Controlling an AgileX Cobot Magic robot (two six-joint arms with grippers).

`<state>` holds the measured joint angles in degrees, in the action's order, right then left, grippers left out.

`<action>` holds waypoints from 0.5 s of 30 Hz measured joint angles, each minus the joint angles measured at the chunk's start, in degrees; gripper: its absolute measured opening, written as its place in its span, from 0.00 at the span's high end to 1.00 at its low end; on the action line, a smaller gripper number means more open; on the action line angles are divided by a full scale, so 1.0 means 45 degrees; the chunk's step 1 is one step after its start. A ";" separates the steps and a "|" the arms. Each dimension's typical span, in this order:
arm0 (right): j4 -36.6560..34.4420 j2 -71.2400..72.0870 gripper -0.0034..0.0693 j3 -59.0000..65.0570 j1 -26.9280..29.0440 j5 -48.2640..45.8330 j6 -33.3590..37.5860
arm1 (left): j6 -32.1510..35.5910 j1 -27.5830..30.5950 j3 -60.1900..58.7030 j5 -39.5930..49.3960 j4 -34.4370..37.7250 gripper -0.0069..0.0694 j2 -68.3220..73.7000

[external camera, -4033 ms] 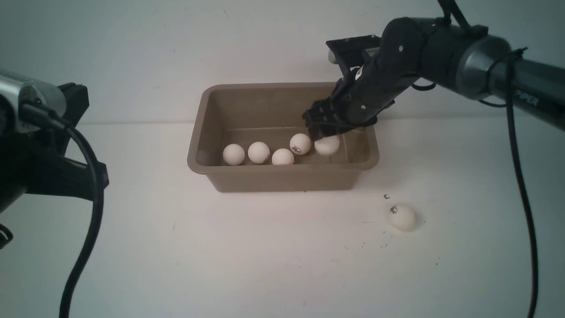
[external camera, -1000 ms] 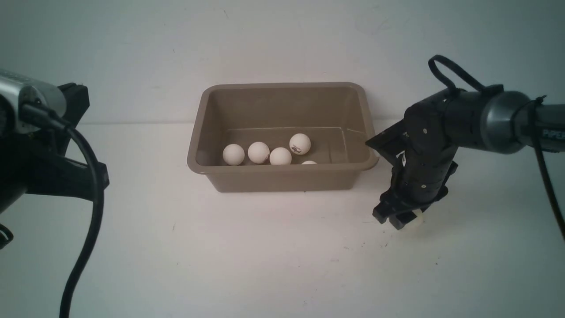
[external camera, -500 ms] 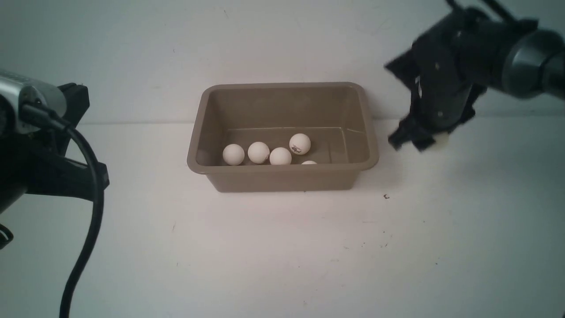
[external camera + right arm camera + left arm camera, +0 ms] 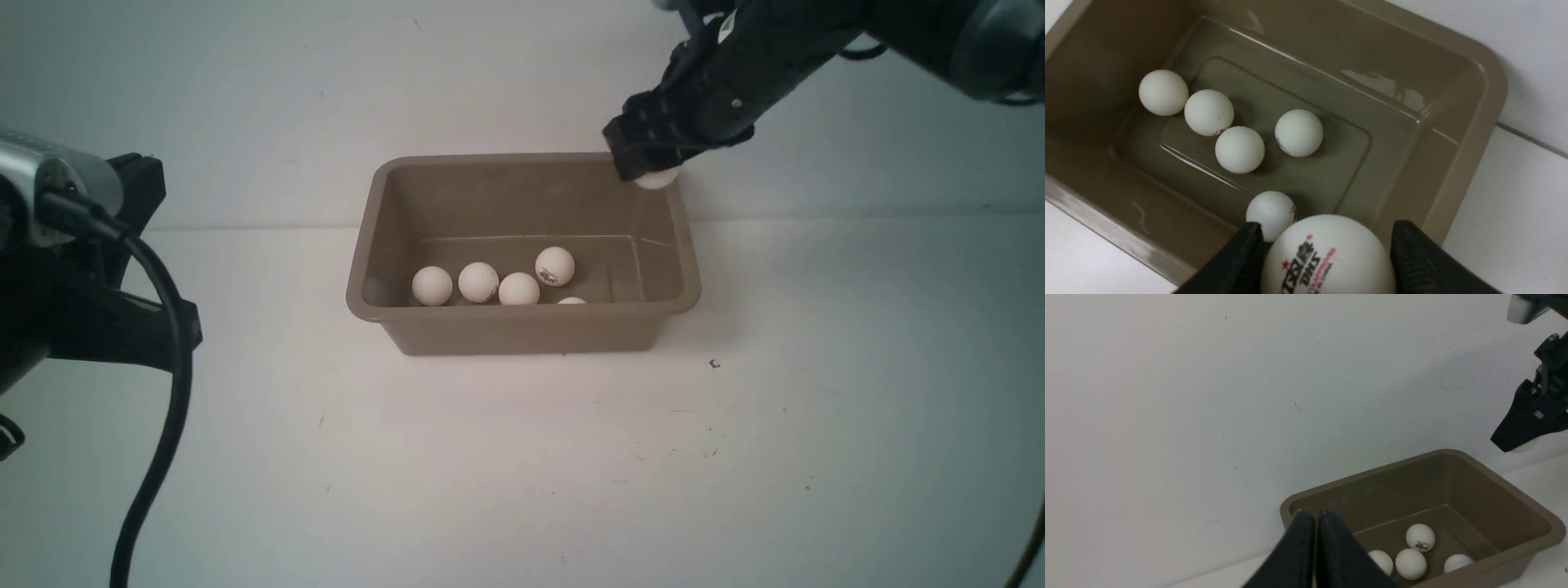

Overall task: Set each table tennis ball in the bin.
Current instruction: Use the right arm to put the table tennis ball into the box

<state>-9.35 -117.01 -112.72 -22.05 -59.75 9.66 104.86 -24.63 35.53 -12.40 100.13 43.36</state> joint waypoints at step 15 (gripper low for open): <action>-0.0358 -0.1729 0.46 0.0000 0.0000 0.0203 0.0421 | 0.0000 0.0000 0.0000 0.0000 0.0000 0.91 0.0000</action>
<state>-10.96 -124.79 -112.72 -22.05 -58.83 11.56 104.86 -24.63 35.53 -12.40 100.13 43.36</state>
